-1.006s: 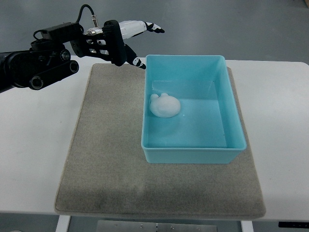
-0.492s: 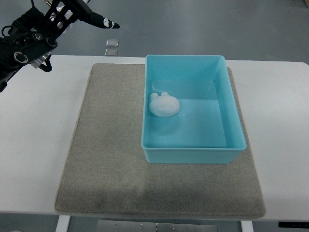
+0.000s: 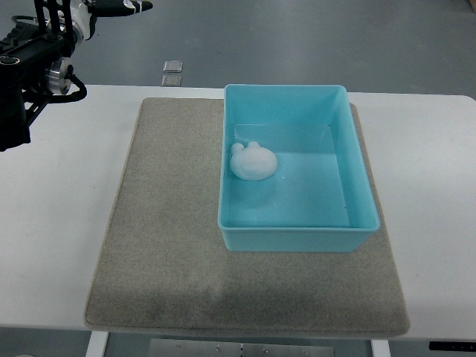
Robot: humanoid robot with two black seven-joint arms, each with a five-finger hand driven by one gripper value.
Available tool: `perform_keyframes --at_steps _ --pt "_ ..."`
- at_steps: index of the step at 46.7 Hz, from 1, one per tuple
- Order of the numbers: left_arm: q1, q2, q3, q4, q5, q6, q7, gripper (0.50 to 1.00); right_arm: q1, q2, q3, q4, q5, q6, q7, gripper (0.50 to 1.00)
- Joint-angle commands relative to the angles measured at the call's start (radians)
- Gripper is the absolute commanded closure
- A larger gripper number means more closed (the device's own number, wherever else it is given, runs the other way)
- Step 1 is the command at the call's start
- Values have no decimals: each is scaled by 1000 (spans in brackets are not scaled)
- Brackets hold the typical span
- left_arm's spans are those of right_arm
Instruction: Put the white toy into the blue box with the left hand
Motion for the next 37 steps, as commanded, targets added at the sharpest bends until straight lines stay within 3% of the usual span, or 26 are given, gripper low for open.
perform_keyframes --at_steps 1,5,21,29,37 --pt "17 -21 -52 20 -1 -7 8 510 0 0 0 0 0 0 0 564" --pt "34 -25 -111 26 -2 -39 8 508 0 0 0 0 0 0 0 564" --pt "86 -55 -319 124 1 -329 -16 508 0 0 0 0 0 -2 0 564" --pt "100 -64 -332 129 -4 -340 -134 508 0 0 0 0 0 0 0 564" --pt "108 -91 -417 132 -65 -329 -130 508 0 0 0 0 0 0 0 564"
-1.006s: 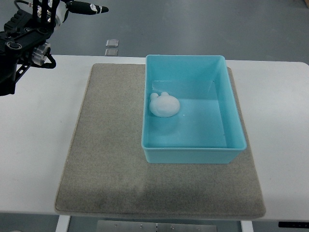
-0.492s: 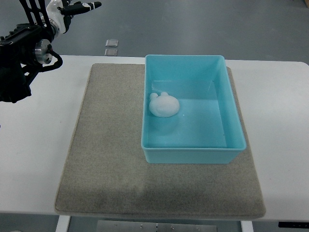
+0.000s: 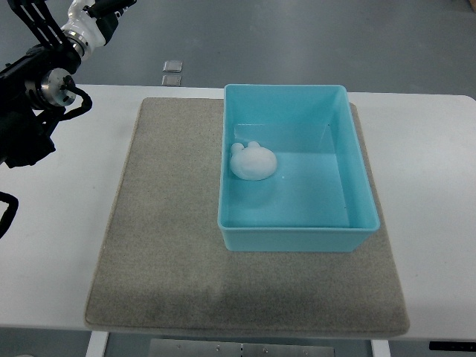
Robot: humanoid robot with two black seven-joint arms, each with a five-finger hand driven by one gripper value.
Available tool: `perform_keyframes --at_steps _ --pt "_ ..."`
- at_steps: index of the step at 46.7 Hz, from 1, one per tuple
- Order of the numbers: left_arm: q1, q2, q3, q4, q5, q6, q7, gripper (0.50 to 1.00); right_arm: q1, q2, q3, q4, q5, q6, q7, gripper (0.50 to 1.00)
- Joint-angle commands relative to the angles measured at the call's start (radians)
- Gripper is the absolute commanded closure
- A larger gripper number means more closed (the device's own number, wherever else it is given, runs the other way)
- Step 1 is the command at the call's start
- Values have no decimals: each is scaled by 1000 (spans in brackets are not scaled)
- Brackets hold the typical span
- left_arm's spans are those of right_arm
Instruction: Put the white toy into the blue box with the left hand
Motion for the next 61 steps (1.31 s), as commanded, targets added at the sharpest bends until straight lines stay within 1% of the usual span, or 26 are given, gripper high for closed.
perform_keyframes --at_steps 1,6,11,14,19,23,25,33,61 --pt "8 -7 -25 2 -21 6 3 508 0 0 0 0 1 0 0 564" --pt "9 -8 -48 1 -52 28 39 508 0 0 0 0 0 0 0 564" --pt "11 -8 -66 -1 -101 18 95 508 0 0 0 0 0 0 0 564" --pt "12 -11 -66 -1 -114 15 108 508 0 0 0 0 0 0 0 564" --pt "32 -33 -71 1 -127 -11 111 508 0 0 0 0 0 0 0 564" --pt "42 -36 -73 1 -130 -66 108 508 0 0 0 0 0 0 0 564" --pt "48 -37 -73 1 -130 -77 108 508 0 0 0 0 1 0 0 564" --pt "55 -37 -69 -4 -124 -58 99 508 0 0 0 0 0 0 0 564" --pt "55 -36 -57 -2 -113 -60 97 508 0 0 0 0 1 0 0 564"
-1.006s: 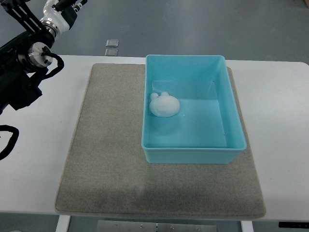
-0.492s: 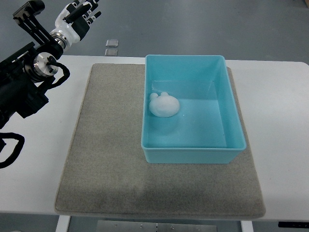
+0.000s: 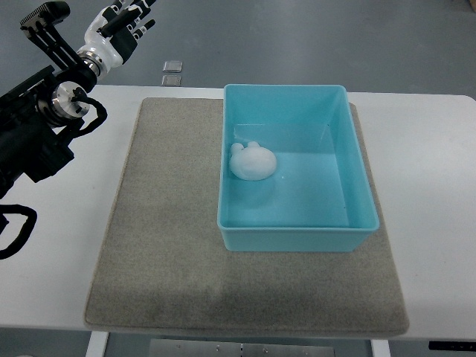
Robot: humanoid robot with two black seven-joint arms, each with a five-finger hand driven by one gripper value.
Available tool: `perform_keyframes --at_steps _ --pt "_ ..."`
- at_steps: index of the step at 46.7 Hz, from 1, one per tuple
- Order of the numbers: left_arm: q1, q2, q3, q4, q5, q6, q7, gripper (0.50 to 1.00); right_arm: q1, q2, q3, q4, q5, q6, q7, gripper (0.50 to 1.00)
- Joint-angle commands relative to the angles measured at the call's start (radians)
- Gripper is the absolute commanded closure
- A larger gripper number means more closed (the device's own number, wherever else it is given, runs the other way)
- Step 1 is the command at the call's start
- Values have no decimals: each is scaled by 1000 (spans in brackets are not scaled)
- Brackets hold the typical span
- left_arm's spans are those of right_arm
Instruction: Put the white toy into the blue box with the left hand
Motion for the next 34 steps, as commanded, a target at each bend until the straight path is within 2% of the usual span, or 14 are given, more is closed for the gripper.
perform_keyframes --at_steps 1,12,21,34 --pt "0 0 2 0 0 0 0 508 0 0 0 0 0 0 0 564" --pt "-2 0 0 1 -1 0 0 508 0 0 2 0 1 2 0 564" --pt "-2 0 -9 1 -1 0 0 508 -9 0 2 67 -5 14 6 564" --pt "-2 0 -9 0 -3 0 0 508 -15 0 -2 63 -3 -1 0 564"
